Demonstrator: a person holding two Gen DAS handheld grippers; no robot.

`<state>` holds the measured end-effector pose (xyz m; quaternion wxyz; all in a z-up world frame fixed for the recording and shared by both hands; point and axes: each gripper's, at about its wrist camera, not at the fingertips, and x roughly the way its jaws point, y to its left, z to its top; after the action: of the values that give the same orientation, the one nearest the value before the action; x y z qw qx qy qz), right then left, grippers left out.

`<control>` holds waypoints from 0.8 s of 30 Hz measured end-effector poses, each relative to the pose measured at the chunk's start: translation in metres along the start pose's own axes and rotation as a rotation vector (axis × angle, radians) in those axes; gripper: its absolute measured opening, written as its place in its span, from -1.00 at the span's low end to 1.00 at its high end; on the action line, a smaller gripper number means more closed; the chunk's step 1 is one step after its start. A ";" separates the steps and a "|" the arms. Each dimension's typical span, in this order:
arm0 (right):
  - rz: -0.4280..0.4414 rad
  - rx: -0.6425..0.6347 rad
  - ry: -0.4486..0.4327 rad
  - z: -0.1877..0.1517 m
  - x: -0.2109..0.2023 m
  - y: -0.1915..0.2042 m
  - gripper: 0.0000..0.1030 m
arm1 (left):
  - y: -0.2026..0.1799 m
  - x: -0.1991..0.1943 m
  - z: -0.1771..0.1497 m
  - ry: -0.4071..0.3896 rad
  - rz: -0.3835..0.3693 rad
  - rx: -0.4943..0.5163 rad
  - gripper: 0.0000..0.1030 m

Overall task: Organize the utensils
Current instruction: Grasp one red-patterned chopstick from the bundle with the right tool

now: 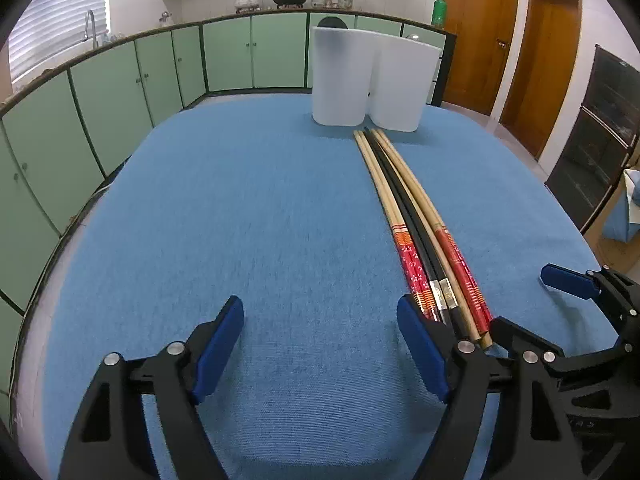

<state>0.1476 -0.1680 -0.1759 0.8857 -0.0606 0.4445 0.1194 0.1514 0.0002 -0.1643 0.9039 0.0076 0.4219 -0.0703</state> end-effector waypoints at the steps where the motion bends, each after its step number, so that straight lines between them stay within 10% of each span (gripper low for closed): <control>1: -0.010 -0.009 0.008 -0.001 0.001 0.001 0.61 | 0.000 0.001 0.000 0.004 0.000 0.001 0.52; 9: -0.079 0.031 -0.009 -0.003 -0.005 -0.012 0.58 | 0.003 0.000 -0.001 0.002 -0.003 -0.007 0.52; 24: 0.028 0.048 -0.023 -0.004 -0.005 -0.005 -0.88 | -0.012 -0.006 -0.006 0.004 -0.050 0.042 0.53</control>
<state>0.1433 -0.1747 -0.1744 0.8902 -0.0318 0.4379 0.1218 0.1412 -0.0109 -0.1635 0.9007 0.0164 0.4221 -0.1017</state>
